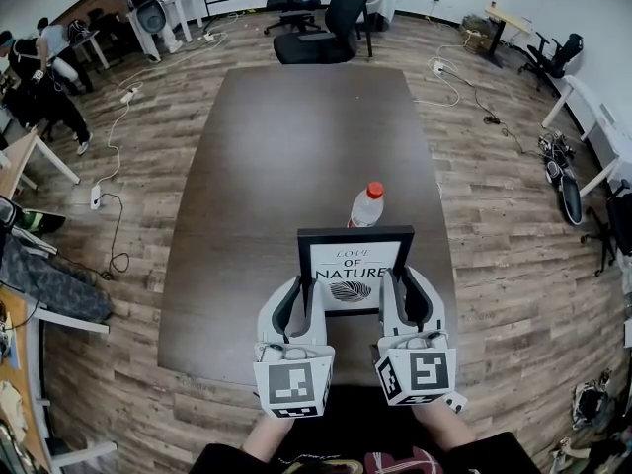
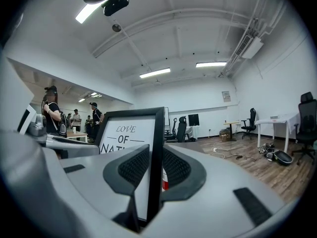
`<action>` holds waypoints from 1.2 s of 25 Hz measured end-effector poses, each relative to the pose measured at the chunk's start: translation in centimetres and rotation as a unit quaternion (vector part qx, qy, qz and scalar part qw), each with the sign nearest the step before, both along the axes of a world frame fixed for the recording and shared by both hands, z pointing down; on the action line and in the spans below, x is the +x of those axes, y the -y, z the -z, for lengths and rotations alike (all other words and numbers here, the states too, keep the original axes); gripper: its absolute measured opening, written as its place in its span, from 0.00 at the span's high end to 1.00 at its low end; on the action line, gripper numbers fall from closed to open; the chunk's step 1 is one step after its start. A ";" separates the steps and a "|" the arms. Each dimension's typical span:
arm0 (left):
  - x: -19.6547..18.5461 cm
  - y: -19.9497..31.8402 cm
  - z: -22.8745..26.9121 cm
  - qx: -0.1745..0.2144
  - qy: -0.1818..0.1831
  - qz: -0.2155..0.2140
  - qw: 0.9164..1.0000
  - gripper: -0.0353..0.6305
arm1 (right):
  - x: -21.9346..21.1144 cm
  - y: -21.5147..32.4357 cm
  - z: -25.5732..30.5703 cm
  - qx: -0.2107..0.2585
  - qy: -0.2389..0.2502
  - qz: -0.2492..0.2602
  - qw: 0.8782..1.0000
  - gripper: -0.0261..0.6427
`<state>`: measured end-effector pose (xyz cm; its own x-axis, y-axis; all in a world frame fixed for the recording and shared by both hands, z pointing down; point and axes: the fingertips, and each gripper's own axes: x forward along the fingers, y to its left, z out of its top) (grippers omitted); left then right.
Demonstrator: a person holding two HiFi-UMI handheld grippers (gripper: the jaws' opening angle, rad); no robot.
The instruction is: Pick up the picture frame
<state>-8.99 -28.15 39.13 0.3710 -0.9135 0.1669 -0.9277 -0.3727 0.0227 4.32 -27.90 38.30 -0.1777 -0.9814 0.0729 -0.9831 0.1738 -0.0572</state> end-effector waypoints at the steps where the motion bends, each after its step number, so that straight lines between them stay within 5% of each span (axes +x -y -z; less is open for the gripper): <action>1: 0.1 0.0 -0.2 -0.002 -0.001 -0.001 1.000 0.83 | 0.1 0.0 -0.1 -0.002 0.000 -0.003 1.000 0.83; 30: 1.2 0.1 -2.0 -0.023 0.000 -0.015 1.000 0.83 | 1.2 -0.4 -2.0 -0.026 -0.012 -0.015 0.999 0.83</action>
<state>-7.80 -28.24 41.13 0.3978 -0.8937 0.2077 -0.9163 -0.3986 0.0398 5.57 -27.53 40.31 -0.1467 -0.9809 0.1276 -0.9889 0.1425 -0.0417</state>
